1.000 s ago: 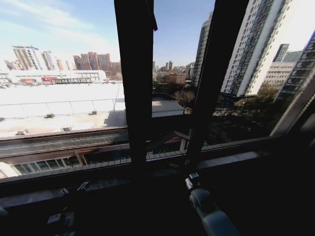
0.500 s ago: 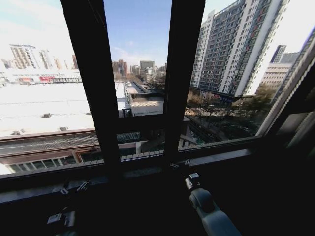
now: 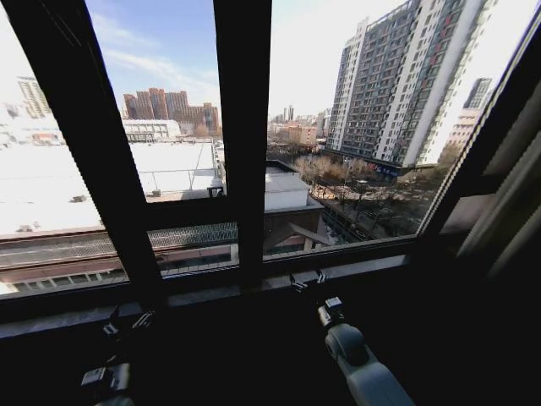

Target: Open the curtains by pulling them apart, changing their state from closed to fully open.

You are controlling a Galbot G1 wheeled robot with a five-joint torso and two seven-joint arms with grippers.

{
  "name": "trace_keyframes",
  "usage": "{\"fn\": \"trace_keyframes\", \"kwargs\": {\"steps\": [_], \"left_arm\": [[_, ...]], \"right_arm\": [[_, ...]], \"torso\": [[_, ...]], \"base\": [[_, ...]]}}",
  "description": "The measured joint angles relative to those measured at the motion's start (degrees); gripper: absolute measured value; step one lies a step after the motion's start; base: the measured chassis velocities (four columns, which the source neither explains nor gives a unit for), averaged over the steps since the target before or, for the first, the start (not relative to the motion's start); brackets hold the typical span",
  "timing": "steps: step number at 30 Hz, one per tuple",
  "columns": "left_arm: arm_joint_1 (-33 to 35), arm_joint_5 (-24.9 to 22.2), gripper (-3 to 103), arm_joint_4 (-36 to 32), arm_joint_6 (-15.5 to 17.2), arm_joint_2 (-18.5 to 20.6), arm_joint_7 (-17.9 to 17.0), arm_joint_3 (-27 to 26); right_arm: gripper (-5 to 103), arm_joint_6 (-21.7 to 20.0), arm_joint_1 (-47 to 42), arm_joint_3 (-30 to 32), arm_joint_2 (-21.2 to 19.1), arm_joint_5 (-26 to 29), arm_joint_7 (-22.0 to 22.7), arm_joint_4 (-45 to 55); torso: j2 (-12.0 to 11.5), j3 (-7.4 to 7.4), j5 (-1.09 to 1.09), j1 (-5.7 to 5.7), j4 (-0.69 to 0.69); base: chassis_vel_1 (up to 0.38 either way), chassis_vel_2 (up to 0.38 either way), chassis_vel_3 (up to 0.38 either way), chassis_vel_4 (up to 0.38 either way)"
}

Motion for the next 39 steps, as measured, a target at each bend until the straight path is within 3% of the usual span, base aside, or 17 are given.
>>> {"fn": "trace_keyframes", "kwargs": {"steps": [11,14,32,39], "left_arm": [[0.0,0.0,100,0.0,0.0,0.0,0.0,0.0],[0.0,0.0,100,0.0,0.0,0.0,0.0,0.0],[0.0,0.0,100,0.0,0.0,0.0,0.0,0.0],[0.0,0.0,100,0.0,0.0,0.0,0.0,0.0]], "right_arm": [[100,0.0,0.0,0.0,0.0,0.0,0.0,0.0],[100,0.0,0.0,0.0,0.0,0.0,0.0,0.0],[100,0.0,0.0,0.0,0.0,0.0,0.0,0.0],[100,0.0,0.0,0.0,0.0,0.0,0.0,0.0]], "torso": [[0.0,0.0,-0.01,0.0,0.01],[0.0,0.0,-0.07,0.01,0.03],[0.0,-0.02,0.01,-0.06,0.0],[0.0,0.02,-0.01,0.05,0.01]], "base": [[-0.109,-0.135,0.128,0.127],[0.082,-0.008,-0.082,-0.006],[0.143,-0.138,-0.15,0.141],[-0.033,-0.019,0.032,0.018]]}}
